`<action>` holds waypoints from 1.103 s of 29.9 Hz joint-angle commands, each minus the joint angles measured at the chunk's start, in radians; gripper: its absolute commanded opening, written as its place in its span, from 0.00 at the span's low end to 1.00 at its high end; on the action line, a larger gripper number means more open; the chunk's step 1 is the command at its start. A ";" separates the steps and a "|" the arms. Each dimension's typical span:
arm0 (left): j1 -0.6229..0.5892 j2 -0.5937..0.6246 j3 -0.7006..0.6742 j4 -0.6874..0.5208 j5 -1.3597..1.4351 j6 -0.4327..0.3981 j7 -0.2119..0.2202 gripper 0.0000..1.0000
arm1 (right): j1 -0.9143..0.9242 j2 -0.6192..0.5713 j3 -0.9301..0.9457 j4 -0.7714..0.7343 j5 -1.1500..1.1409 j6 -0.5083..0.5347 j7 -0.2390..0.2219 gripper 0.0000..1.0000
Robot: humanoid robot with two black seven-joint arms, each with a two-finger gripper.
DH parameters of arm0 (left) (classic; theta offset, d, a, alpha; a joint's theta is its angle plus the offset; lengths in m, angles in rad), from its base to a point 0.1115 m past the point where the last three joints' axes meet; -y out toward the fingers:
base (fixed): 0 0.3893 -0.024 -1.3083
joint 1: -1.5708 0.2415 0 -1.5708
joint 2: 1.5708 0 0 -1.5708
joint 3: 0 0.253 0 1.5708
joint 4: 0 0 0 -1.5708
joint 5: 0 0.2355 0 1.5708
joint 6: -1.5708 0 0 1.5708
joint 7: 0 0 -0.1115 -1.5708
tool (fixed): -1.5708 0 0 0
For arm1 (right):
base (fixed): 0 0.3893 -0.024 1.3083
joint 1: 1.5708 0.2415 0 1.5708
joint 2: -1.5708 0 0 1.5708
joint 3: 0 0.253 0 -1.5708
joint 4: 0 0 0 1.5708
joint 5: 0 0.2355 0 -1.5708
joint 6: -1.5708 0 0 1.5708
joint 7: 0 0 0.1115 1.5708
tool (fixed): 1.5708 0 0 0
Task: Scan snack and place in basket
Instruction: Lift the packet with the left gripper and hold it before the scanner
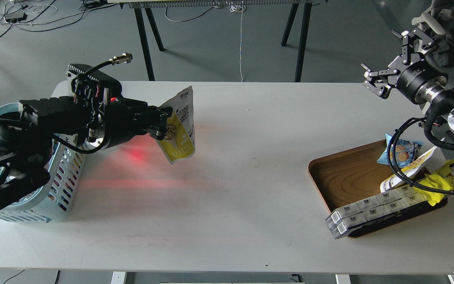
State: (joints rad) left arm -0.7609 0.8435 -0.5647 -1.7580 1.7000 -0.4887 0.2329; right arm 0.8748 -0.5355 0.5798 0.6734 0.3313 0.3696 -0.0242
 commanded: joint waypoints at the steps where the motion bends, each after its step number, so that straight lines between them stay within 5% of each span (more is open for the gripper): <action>1: 0.002 0.026 -0.014 0.003 -0.045 0.000 0.002 0.01 | 0.000 0.000 0.002 0.000 0.000 0.000 0.001 0.96; 24: 0.017 0.086 -0.007 0.023 -0.180 0.000 0.005 0.01 | -0.005 0.009 0.000 -0.003 0.000 -0.001 0.001 0.96; 33: 0.014 0.088 -0.018 0.029 -0.166 0.081 -0.001 0.01 | -0.007 0.011 0.000 -0.003 0.000 -0.001 0.003 0.96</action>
State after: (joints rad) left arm -0.7428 0.9248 -0.5772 -1.7304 1.5323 -0.4124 0.2329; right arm 0.8686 -0.5259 0.5798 0.6703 0.3314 0.3680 -0.0224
